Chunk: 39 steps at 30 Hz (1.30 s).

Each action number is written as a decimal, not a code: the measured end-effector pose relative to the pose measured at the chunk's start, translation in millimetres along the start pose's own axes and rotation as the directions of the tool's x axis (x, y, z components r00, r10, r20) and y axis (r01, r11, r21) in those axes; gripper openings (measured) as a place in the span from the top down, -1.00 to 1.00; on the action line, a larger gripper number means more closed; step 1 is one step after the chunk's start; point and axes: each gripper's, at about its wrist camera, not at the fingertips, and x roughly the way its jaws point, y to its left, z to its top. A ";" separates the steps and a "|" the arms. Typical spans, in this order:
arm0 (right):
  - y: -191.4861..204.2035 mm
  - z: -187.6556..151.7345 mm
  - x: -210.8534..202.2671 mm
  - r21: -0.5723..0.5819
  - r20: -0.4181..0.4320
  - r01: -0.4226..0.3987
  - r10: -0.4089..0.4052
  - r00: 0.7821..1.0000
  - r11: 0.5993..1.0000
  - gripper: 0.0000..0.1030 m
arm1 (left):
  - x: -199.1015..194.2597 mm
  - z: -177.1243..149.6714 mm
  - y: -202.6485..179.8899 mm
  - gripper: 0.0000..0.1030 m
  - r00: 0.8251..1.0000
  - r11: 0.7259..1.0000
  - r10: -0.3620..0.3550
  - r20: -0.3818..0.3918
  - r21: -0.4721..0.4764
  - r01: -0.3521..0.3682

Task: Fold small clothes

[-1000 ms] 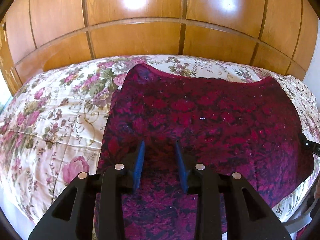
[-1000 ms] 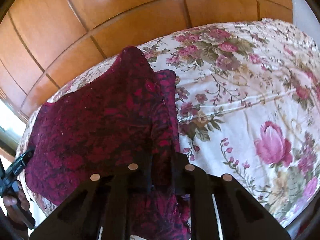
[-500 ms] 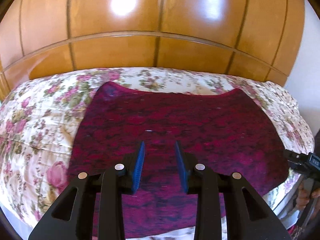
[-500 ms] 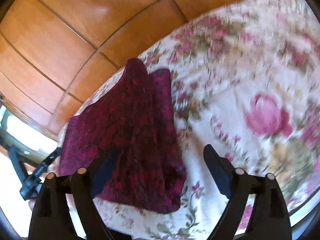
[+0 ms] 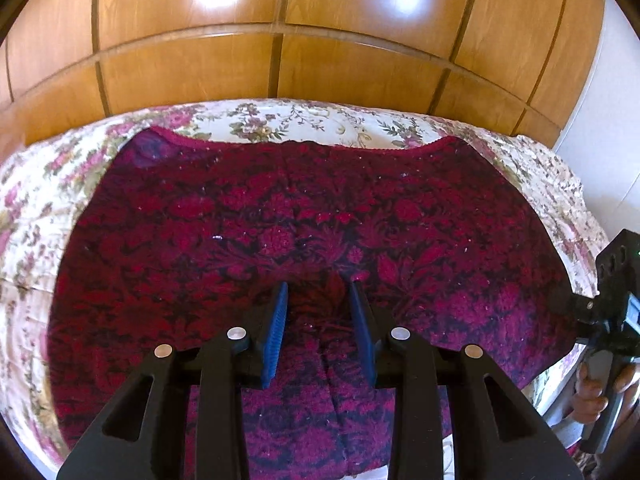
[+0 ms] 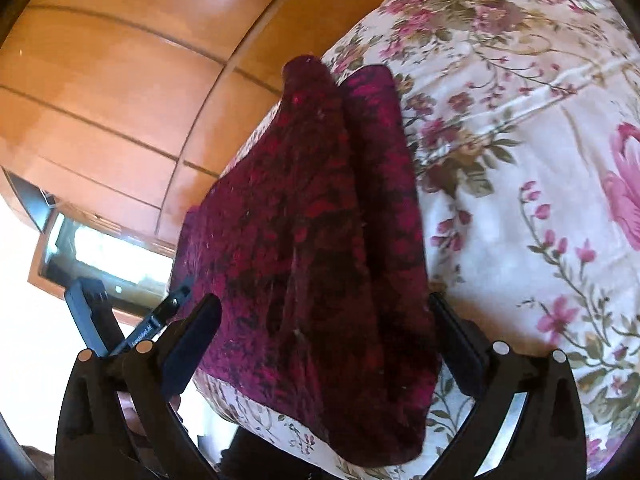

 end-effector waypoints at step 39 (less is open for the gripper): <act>226.8 -38.8 26.5 -0.587 0.149 0.203 -0.142 0.979 0.783 0.35 | -24.3 -1.2 114.2 0.76 0.924 0.863 -0.381 0.039 -0.343 0.371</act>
